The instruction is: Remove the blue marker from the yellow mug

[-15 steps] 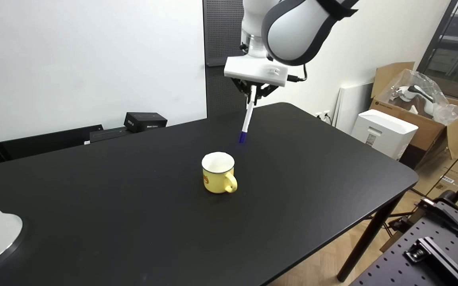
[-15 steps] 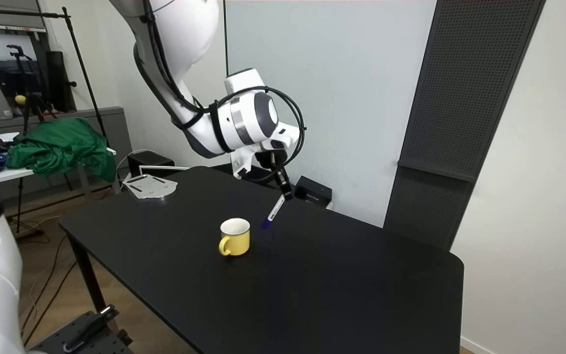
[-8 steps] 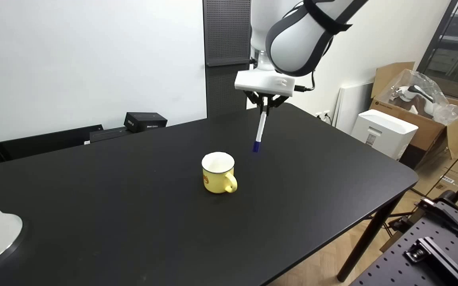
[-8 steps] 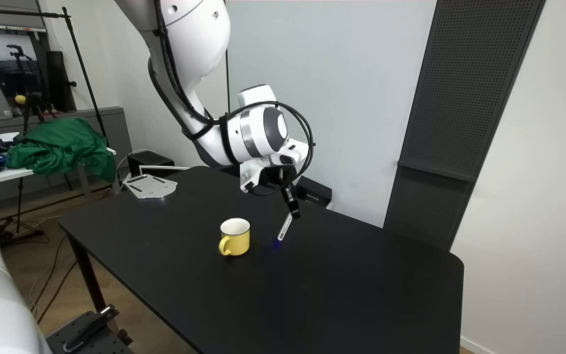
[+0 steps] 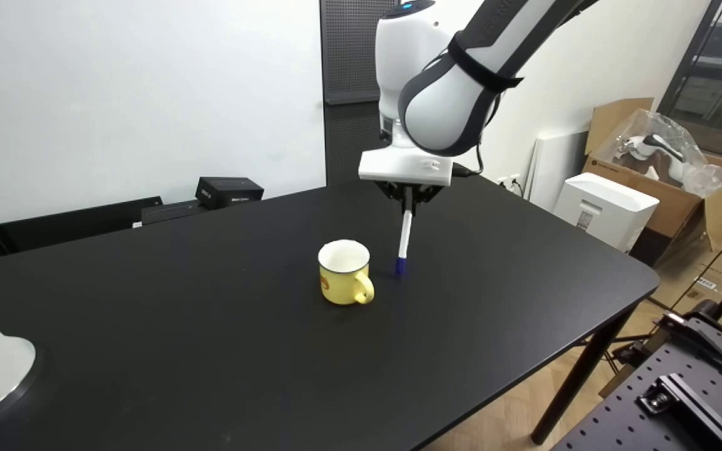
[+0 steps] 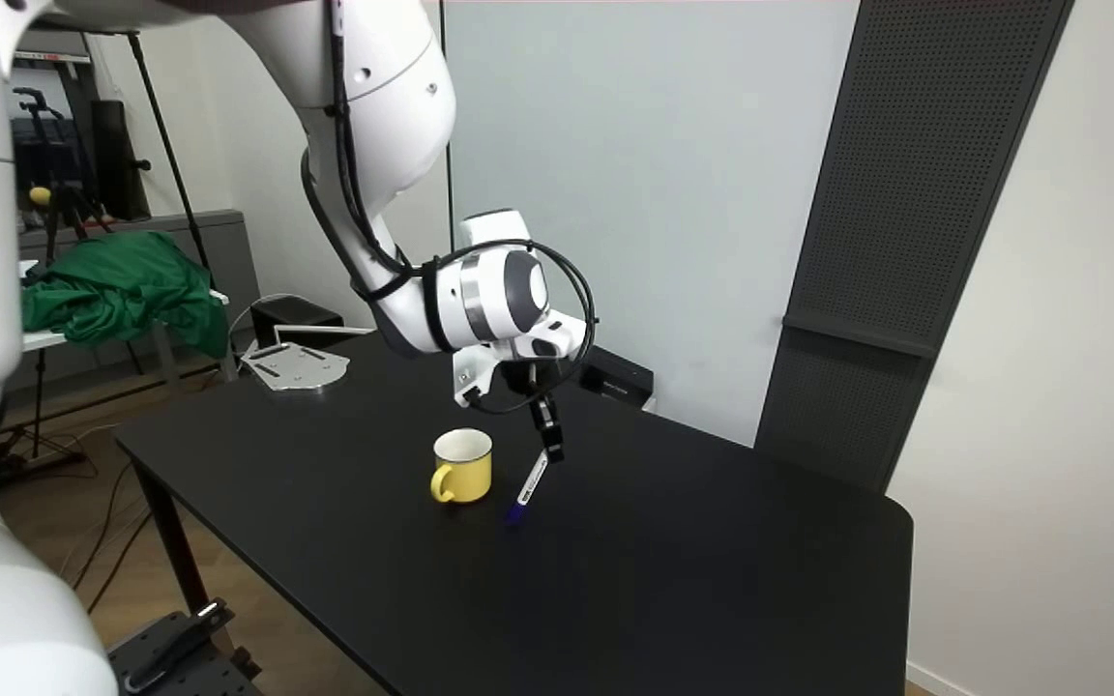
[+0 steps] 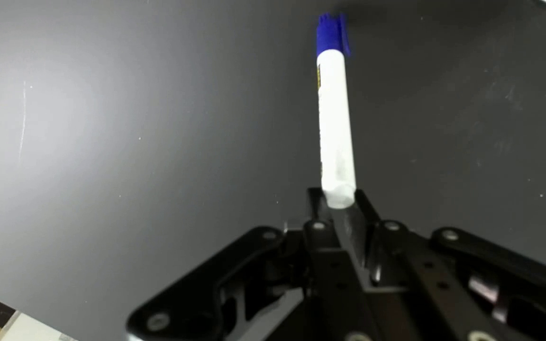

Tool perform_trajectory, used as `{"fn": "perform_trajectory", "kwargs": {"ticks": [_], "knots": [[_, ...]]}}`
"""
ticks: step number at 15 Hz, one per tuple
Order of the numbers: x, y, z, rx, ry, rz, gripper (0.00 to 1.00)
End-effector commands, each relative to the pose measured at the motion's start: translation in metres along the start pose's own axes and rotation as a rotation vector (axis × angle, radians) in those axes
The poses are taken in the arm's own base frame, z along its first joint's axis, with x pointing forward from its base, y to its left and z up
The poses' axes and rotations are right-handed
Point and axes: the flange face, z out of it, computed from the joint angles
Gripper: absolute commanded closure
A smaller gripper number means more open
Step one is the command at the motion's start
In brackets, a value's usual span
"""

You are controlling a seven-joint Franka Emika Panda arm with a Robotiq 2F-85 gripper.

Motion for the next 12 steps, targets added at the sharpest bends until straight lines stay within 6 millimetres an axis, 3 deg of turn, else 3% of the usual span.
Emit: {"fn": "perform_trajectory", "kwargs": {"ticks": [1, 2, 10, 12], "knots": [[-0.0043, -0.0098, 0.0064, -0.011, -0.026, -0.026, 0.59], [-0.0056, -0.0112, 0.0074, -0.011, -0.031, -0.029, 0.58], [-0.005, -0.0095, 0.0057, -0.042, -0.039, -0.03, 0.05], [-0.005, -0.0069, 0.0034, -0.053, -0.041, -0.036, 0.0]]}}
